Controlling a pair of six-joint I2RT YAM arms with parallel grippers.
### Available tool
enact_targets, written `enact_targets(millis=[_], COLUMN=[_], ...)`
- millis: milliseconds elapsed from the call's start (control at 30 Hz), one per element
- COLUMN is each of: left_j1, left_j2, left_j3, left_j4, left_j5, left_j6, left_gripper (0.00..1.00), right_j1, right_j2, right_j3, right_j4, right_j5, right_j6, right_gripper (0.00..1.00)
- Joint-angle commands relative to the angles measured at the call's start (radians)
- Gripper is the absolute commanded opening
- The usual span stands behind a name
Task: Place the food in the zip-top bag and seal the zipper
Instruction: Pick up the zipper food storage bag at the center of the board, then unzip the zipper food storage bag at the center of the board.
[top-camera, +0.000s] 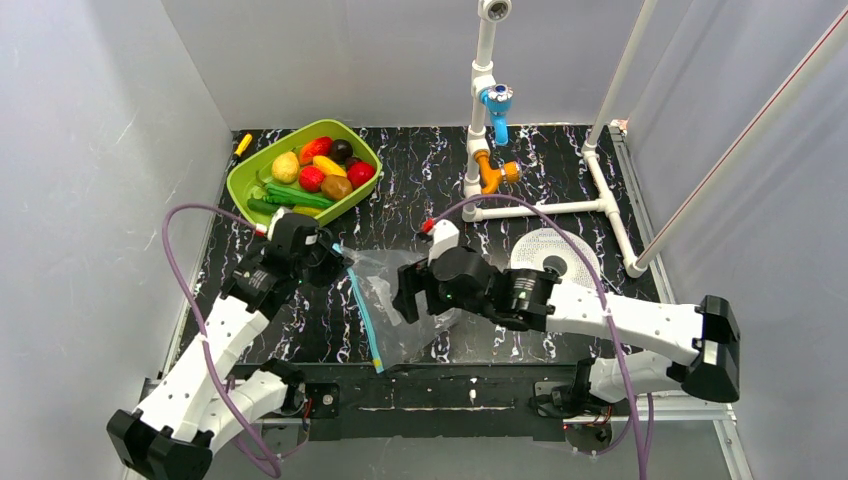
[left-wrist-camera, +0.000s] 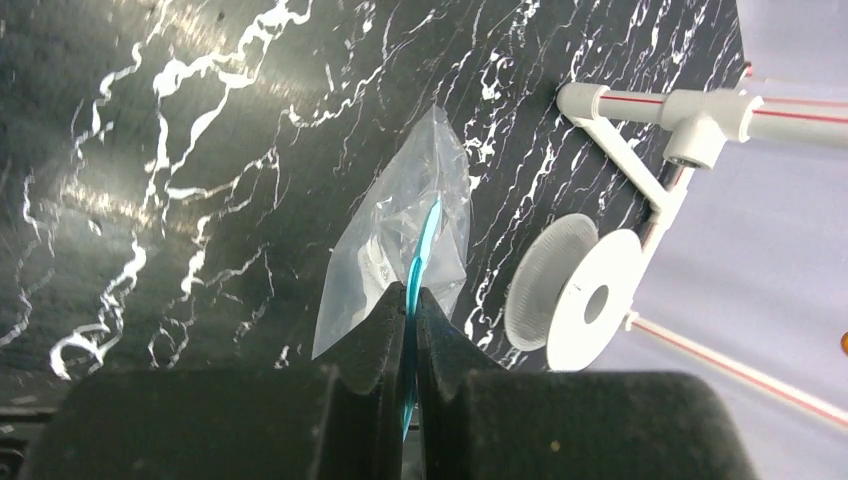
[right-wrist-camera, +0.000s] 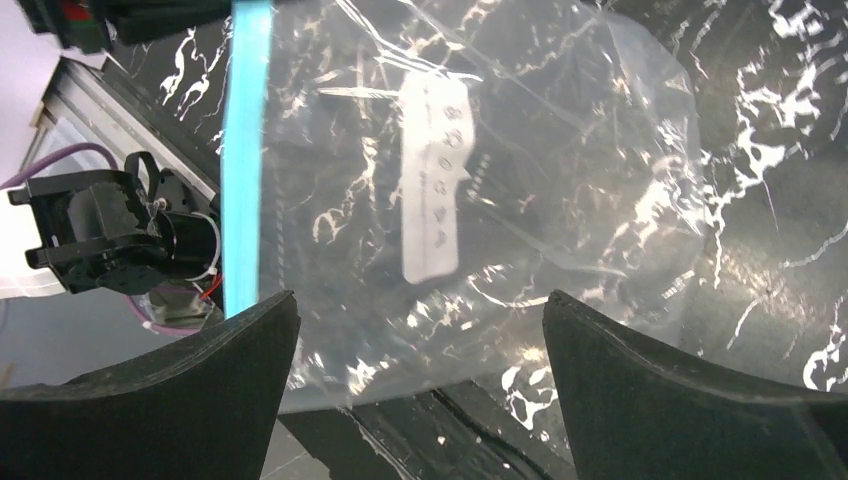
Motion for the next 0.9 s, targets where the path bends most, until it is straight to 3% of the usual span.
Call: enact_targets(millis=[0,100,200,367,533,867], left_j1=[0.001,0.001,0.001,0.001,0.001,0.001], left_j2=[-0.067,-0.112,-0.142,-0.139,-0.146,-0.202], left_j3=[-0.071,-0.127,-0.164,-0.218,-0.283,-0.319], left_j4=[-0.033,0.016,0.058,0.13,0.248,0.262], left_j5=[-0.024,-0.008,0.006,0.091,0.202,0.223], left_j6=[-0.223,-0.241,-0.261,-0.287,-0.319,-0.349], left_gripper=[0.0,0.0,0.0,0.0,0.0,0.0], right_j1=[0.076,0.129,0.148,0.155,0.16,0.162], right_j2=[0.059,0.083,0.087,0.103,0.162,0.272], right_j3=[0.118,0.143,0.14,0.145,0.194,0.258], right_j4=[0.03,0.013,-0.009,-0.024,-0.032,-0.002], right_j5=[0.108,0.155,0.149,0.088,0.081,0.092], right_j6=[-0.103,-0.153,-0.207,-0.319,-0.4,-0.406], right_gripper=[0.98,0.98,0.88,0.84,0.85,0.85])
